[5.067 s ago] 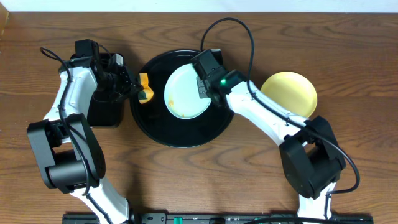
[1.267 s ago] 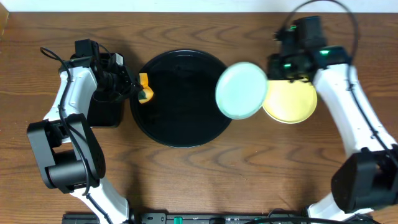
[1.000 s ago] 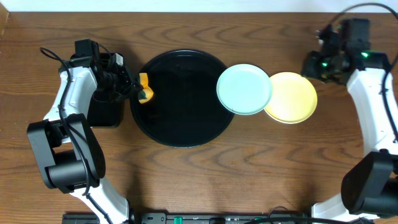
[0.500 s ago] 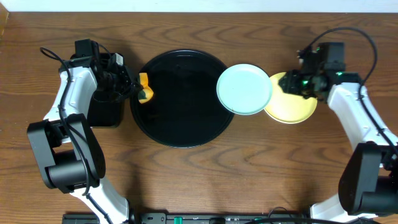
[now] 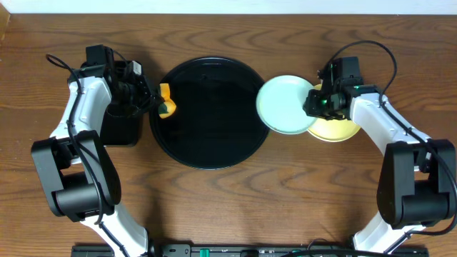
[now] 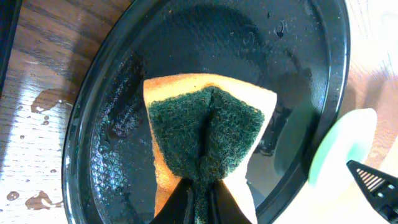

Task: Clean dirty plates on tray and stack at the side
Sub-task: 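Carry the green plate right and lower it onto the yellow plate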

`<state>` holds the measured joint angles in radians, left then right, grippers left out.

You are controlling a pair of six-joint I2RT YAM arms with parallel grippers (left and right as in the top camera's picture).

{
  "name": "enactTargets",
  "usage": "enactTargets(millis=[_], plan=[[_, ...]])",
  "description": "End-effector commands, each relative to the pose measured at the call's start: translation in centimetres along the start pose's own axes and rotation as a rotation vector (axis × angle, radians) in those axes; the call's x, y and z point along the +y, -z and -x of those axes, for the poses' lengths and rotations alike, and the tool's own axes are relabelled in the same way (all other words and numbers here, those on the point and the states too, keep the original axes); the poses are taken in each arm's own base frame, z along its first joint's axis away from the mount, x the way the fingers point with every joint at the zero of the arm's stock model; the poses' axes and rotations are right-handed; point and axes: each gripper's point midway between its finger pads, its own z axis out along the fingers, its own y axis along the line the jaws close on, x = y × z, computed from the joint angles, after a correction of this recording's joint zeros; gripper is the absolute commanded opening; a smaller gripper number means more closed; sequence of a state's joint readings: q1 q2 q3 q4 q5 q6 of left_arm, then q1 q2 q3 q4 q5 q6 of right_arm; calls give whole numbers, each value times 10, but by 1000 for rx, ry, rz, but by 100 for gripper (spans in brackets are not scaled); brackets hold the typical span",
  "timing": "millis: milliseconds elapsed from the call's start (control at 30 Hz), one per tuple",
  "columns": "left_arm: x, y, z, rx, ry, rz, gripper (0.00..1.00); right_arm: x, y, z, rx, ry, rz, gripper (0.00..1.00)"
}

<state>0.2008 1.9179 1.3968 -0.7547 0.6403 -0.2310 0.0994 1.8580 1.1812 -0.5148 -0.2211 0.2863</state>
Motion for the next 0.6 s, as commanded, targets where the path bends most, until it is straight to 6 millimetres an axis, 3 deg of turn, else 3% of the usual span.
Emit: enactTargets(millis=[0, 367, 567], plan=[[-8, 10, 5, -31, -39, -5, 8, -17, 0, -1, 0, -34, -69, 28], [-8, 10, 5, -31, -39, -5, 8, -61, 9, -16, 62, -102, -199, 24], [-8, 10, 5, -31, -39, -5, 7, -76, 13, -16, 66, -143, -213, 33]])
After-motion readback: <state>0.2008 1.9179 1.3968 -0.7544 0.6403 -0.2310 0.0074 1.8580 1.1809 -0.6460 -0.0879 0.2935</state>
